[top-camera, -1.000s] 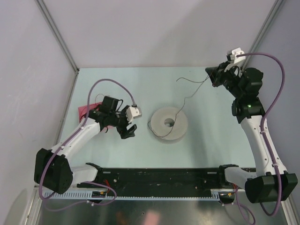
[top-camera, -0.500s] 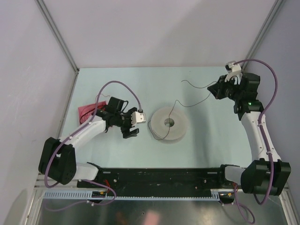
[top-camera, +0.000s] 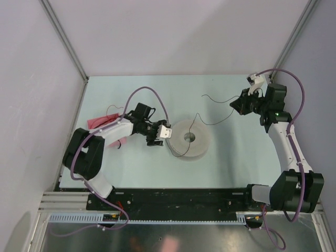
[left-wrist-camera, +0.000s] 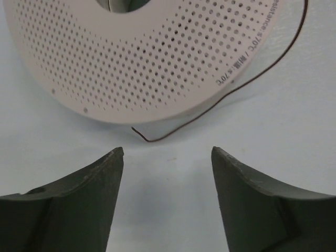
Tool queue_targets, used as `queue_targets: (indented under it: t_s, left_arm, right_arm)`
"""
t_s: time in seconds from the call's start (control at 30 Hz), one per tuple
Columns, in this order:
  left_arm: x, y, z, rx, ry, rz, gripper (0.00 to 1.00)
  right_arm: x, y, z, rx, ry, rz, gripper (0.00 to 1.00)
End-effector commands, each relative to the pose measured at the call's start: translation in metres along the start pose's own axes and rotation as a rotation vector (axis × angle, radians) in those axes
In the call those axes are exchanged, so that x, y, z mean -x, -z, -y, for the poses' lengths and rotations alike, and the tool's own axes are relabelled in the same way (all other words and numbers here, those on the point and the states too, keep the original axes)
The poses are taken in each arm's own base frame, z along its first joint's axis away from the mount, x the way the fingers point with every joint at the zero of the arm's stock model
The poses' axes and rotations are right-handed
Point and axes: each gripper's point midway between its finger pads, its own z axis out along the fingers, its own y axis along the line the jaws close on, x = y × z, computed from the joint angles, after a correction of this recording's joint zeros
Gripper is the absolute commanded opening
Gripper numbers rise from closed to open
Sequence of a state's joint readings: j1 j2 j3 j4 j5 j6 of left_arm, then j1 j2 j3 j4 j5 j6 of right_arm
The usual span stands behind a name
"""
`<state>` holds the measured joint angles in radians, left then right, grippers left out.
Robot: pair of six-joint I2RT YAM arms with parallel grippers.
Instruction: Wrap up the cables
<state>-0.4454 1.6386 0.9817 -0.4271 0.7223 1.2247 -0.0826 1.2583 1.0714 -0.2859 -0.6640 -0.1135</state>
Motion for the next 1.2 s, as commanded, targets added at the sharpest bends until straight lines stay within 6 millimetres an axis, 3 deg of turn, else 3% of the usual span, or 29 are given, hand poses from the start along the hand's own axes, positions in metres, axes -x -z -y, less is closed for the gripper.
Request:
queue_targets:
  t_s: [0.0, 0.2, 0.37, 0.77, 0.93, 1.17]
  left_arm:
    - [0.022, -0.017, -0.026, 0.006, -0.182, 0.016, 0.69]
    - [-0.001, -0.034, -0.033, -0.005, -0.197, -0.115, 0.67]
    - [-0.023, -0.041, -0.027, -0.029, -0.193, -0.187, 0.68]
    - [-0.030, -0.043, -0.014, -0.083, -0.223, -0.204, 0.57]
    - [-0.031, -0.044, -0.009, -0.116, -0.232, -0.211, 0.47]
    - [-0.033, -0.045, -0.005, -0.146, -0.240, -0.229, 0.23]
  right_arm:
    - [0.008, 0.003, -0.004, 0.017, 0.049, 0.023, 0.00]
    - [0.011, 0.005, -0.006, 0.018, 0.064, 0.034, 0.00]
    - [0.014, 0.006, -0.008, 0.023, 0.079, 0.042, 0.00]
    - [0.003, 0.001, 0.001, 0.007, 0.089, 0.005, 0.00]
    - [0.003, 0.000, 0.003, 0.002, 0.096, 0.005, 0.00]
    - [-0.005, 0.003, 0.006, -0.012, 0.113, -0.024, 0.00]
